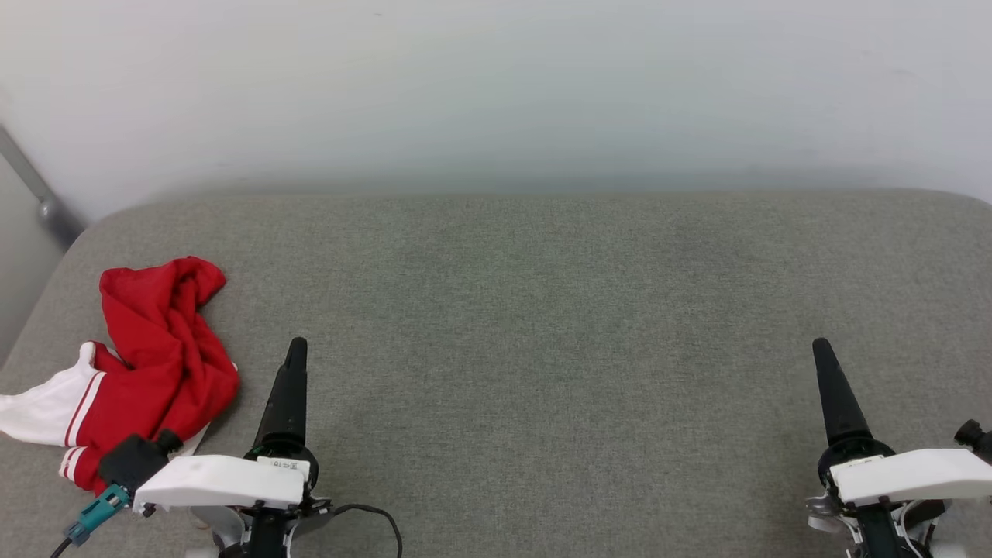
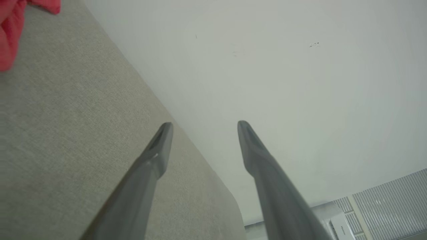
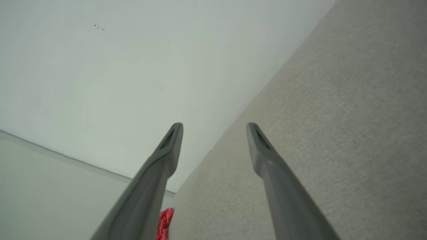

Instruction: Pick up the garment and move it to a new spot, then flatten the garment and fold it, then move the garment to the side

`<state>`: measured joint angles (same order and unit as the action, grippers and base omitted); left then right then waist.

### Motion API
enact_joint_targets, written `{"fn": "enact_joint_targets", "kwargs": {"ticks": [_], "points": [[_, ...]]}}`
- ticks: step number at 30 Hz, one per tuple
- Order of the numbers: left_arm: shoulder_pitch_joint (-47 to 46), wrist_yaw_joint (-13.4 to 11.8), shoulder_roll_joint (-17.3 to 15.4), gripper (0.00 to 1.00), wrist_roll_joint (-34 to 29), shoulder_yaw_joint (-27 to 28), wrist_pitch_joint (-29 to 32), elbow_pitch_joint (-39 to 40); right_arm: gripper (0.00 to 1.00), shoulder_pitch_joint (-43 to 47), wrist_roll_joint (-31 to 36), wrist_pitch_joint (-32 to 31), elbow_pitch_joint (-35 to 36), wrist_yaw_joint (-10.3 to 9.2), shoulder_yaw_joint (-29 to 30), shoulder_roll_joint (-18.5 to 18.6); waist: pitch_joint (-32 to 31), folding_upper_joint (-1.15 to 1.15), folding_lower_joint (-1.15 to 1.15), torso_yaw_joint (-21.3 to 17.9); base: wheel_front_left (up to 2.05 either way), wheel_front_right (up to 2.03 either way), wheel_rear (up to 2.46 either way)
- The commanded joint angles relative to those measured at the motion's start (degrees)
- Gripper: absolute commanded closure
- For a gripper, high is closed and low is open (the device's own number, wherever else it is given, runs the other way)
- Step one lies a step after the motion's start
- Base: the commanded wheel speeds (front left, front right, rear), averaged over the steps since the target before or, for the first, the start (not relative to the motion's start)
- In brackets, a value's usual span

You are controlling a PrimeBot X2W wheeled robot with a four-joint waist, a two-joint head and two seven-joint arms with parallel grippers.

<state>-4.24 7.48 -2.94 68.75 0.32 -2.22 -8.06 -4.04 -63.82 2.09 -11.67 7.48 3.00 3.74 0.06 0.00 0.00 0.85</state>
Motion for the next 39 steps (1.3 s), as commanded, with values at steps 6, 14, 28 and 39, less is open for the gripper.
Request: {"fn": "enact_joint_targets", "kwargs": {"ticks": [6, 14, 28, 39], "points": [[-0.55, 0.01, -0.38, 0.0, -9.9, -0.98, -1.52, 0.76, 0.0, -0.34, 11.56, 0.32, 2.71, 0.01, 0.05, -0.5, -0.14, 0.0, 0.0, 0.24, 0.0, 0.0, 0.0], [-0.77, -0.05, -1.24, 0.0, -21.96, -2.61, -3.04, -0.36, 0.0, 0.53, 23.83, -0.09, 5.31, 0.01, -0.91, -0.71, -0.33, 0.0, 0.0, 0.55, 0.0, 0.0, 0.0], [-1.7, -2.12, -2.96, 0.0, -37.21, -5.59, -5.4, -2.17, 0.0, 1.24, 35.68, -1.25, 6.52, 0.01, -2.11, -0.79, -0.42, 0.0, 0.0, 1.09, 0.0, 0.0, 0.0], [-2.23, -3.87, -3.84, 0.0, -44.48, -7.14, -7.12, -3.19, 0.0, 1.93, 44.37, -1.71, 6.74, 0.01, -1.21, -0.83, -0.52, 0.0, 0.0, 1.39, 0.0, 0.0, 0.0]]}}
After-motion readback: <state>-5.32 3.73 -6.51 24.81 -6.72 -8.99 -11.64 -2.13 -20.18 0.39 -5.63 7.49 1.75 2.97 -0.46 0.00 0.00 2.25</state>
